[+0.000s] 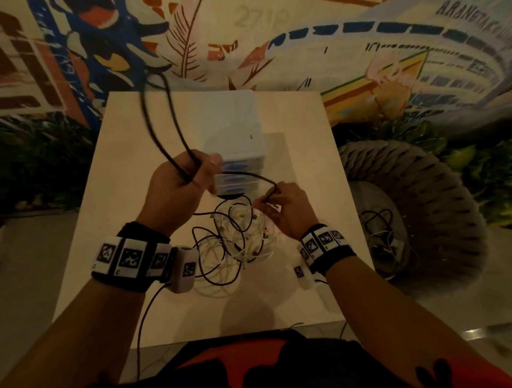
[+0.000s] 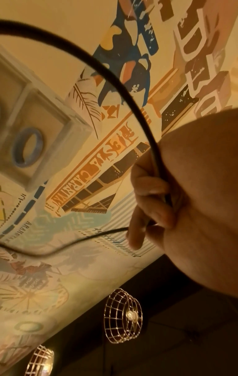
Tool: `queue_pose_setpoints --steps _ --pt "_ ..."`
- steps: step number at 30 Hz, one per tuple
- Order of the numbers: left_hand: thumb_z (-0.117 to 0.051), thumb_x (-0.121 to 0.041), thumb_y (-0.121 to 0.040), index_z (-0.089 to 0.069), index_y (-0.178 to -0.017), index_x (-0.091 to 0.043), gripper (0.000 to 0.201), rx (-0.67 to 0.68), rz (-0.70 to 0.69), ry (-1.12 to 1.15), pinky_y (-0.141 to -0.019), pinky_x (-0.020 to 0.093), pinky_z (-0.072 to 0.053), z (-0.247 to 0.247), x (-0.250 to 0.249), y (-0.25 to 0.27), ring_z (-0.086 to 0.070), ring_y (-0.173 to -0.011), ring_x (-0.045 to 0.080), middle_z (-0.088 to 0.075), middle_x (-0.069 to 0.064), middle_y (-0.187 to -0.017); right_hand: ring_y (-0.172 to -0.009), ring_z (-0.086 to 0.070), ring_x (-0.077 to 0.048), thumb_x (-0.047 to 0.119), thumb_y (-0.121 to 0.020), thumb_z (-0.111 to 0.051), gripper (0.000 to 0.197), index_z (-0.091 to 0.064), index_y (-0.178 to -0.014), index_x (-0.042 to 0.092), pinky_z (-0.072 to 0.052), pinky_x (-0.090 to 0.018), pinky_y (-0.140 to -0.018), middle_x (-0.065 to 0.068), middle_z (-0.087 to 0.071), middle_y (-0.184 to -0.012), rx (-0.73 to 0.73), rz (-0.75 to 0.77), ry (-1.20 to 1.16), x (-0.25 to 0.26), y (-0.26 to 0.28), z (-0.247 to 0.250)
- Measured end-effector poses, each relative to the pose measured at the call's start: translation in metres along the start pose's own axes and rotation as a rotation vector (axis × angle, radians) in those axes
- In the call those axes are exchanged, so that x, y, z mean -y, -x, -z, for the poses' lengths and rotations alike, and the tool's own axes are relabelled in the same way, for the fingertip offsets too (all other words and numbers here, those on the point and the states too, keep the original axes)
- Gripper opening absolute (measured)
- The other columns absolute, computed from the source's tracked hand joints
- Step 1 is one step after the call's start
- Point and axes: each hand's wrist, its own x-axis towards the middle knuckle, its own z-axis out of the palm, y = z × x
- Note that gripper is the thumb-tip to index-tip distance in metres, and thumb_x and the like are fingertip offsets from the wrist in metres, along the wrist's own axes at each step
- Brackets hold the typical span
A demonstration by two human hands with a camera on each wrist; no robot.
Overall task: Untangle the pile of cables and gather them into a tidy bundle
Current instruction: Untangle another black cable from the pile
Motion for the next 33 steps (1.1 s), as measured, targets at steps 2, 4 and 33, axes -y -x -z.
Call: queue_pose_setpoints --steps 2,4,33 --pt "-0.065 -0.046 -0.092 -0.066 -0.1 -0.028 0.02 0.077 -0.002 -0.129 -0.057 0.019 -0.045 -0.004 0.012 0.0 -0.06 -0.059 0.005 -0.069 -0.003 -0.076 -0.096 -0.06 -0.02 0.046 -0.1 -0.055 0.033 -0.08 -0.102 0.024 -0.046 -0.034 -0.085 0.0 -0.074 -0.102 0.031 0.011 -0.083 0.009 -0.004 0.012" --pt "-0.068 -0.049 -0.087 -0.059 -0.12 -0.034 0.037 0.113 -0.006 -0.203 -0.054 0.016 -0.043 -0.012 0.021 0.002 -0.06 -0.065 0.003 -0.069 0.002 -0.089 -0.096 -0.063 -0.017 0.043 -0.1 -0.057 0.029 -0.078 -0.104 0.023 -0.048 -0.029 -0.086 0.0 -0.074 -0.106 0.088 -0.018 -0.184 0.018 -0.007 0.021" --pt "-0.069 -0.044 -0.093 -0.08 -0.091 -0.029 0.019 0.274 0.032 -0.39 -0.067 0.007 -0.037 -0.064 0.06 -0.001 -0.063 -0.084 -0.002 -0.076 -0.015 -0.093 -0.092 -0.063 -0.026 0.046 -0.095 -0.061 0.028 -0.075 -0.108 0.025 -0.052 -0.045 -0.084 -0.003 -0.067 -0.1 0.2 -0.193 -0.171 -0.005 0.021 -0.008"
